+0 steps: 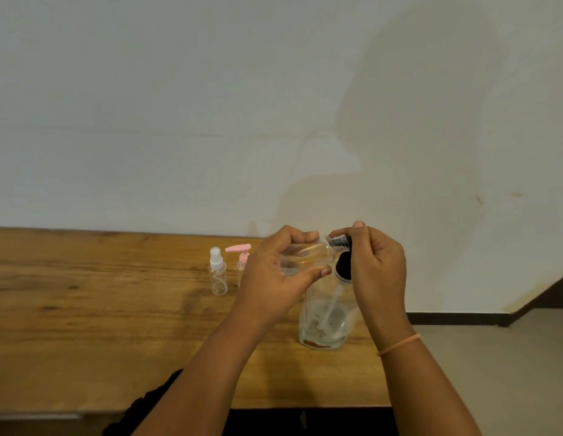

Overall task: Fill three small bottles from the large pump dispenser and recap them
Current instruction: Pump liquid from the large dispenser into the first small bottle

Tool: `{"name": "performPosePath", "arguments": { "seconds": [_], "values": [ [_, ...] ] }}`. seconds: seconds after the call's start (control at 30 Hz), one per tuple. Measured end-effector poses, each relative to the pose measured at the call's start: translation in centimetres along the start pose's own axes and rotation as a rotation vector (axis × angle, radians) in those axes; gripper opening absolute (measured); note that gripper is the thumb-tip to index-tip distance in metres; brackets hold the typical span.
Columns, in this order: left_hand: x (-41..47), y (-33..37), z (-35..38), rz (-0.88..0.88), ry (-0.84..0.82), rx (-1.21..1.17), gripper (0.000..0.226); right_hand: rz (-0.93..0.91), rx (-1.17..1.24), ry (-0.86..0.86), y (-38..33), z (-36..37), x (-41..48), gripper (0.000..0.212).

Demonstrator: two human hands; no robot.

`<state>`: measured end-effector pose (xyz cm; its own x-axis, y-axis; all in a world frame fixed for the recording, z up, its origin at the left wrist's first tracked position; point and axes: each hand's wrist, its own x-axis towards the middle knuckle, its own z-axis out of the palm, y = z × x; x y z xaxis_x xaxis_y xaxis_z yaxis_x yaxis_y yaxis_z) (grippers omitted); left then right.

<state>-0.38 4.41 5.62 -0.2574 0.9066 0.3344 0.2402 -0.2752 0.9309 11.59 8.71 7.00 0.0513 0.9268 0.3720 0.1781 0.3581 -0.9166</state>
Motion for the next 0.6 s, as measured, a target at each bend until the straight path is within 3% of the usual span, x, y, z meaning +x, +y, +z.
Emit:
{"name": "performPosePath", "arguments": {
  "seconds": [0.3,0.47,0.6],
  "values": [
    [-0.3,-0.5,-0.1,-0.009,-0.012,0.041,0.038,-0.103,-0.111,0.038,1.7,0.2,-0.5,0.053],
    [-0.3,-0.3,-0.1,-0.012,-0.005,0.044,0.038,-0.049,-0.071,0.001,1.9,0.4,-0.7,0.059],
    [-0.1,0.1,0.0,0.013,-0.001,0.007,0.039,-0.122,-0.154,0.007,0.8,-0.1,0.1,0.043]
  ]
}}
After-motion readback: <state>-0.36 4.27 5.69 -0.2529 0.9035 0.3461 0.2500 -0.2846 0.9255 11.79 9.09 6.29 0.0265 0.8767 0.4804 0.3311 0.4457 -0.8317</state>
